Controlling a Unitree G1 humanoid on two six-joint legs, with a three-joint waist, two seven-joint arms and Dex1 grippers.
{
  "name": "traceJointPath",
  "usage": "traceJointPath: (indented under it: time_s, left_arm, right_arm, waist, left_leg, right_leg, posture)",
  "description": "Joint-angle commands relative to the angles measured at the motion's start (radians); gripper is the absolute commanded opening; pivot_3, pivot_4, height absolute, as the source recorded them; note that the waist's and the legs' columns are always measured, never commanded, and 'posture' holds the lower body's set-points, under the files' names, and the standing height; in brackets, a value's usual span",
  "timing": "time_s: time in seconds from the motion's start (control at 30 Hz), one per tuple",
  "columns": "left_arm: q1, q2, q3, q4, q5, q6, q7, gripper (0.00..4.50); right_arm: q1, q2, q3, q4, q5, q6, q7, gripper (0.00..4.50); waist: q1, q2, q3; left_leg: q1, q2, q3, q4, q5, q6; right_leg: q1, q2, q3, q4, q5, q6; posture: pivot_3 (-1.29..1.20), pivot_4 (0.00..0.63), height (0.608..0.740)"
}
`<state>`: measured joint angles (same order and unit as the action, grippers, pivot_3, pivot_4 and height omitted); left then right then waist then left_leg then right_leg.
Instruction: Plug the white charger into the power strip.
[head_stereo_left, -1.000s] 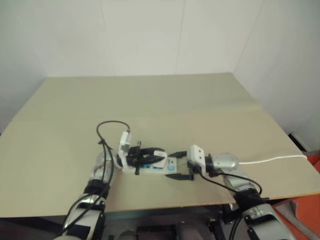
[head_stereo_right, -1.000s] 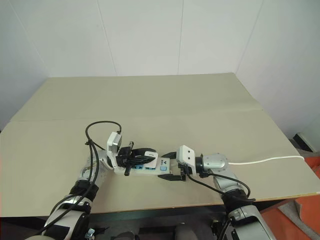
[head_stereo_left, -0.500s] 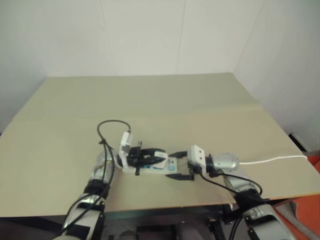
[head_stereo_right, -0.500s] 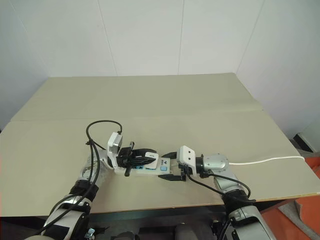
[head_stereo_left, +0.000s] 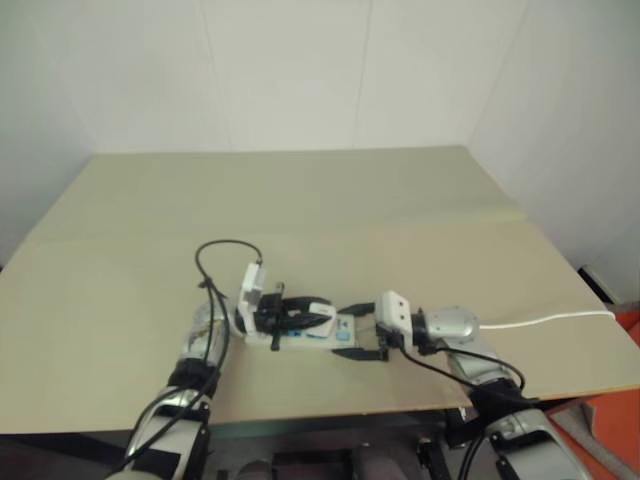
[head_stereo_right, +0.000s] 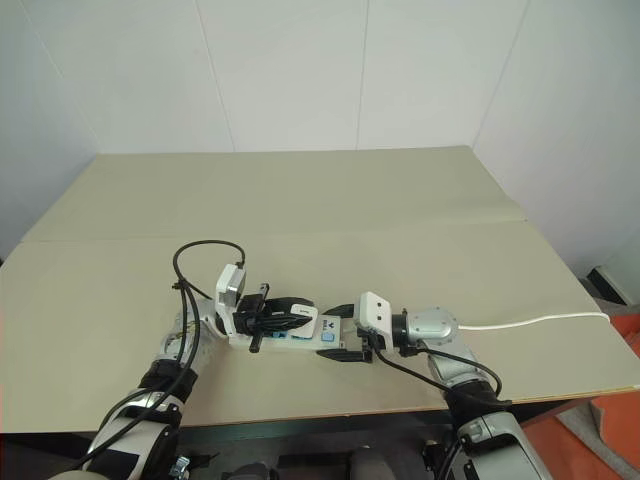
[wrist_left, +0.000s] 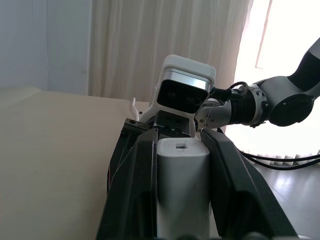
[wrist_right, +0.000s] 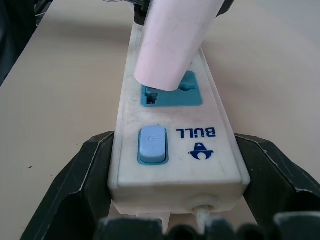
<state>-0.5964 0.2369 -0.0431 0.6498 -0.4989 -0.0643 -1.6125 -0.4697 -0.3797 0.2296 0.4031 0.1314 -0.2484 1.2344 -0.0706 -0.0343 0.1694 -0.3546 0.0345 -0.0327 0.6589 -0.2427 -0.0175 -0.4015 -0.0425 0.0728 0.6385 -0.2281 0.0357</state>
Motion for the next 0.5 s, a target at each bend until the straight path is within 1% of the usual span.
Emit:
traceJointPath:
  time_s: [0.03, 0.23, 0.33, 0.5]
  left_arm:
    - [-0.018, -0.042, -0.043, -0.021, -0.002, 0.008, -0.002, 1.0]
    - [-0.005, -0.036, -0.065, 0.006, 0.019, -0.021, -0.002, 1.0]
    - [0.008, -0.016, -0.106, 0.021, 0.048, -0.079, -0.002, 1.0]
    - [-0.002, 0.0, -0.106, 0.059, 0.074, -0.123, -0.002, 1.0]
  right_arm:
    - [0.024, 0.019, 0.079, 0.019, -0.063, 0.002, -0.002, 3.41]
    - [0.024, 0.022, 0.081, 0.017, -0.063, 0.004, -0.004, 3.41]
    - [0.024, 0.021, 0.081, 0.022, -0.063, 0.001, -0.003, 3.41]
    - [0.026, 0.02, 0.08, 0.019, -0.063, 0.003, -0.003, 3.41]
  waist:
    - [0.0, 0.0, 0.0]
    - [0.0, 0.0, 0.0]
    - [0.0, 0.0, 0.0]
    - [-0.002, 0.0, 0.0]
  left_leg:
    - [0.0, 0.0, 0.0, 0.0, 0.0, 0.0]
    - [0.0, 0.0, 0.0, 0.0, 0.0, 0.0]
    - [0.0, 0.0, 0.0, 0.0, 0.0, 0.0]
    - [0.001, 0.001, 0.0, -0.002, 0.0, 0.0]
  right_leg:
    - [0.0, 0.0, 0.0, 0.0, 0.0, 0.0]
    - [0.0, 0.0, 0.0, -0.001, -0.001, -0.001]
    - [0.0, 0.0, 0.0, -0.001, -0.001, -0.002]
    - [0.001, 0.0, 0.0, -0.003, -0.002, -0.004]
  posture:
    - [0.0, 0.15, 0.74]
    - [0.0, 0.15, 0.74]
    - [0.0, 0.15, 0.74]
    - [0.0, 0.15, 0.74]
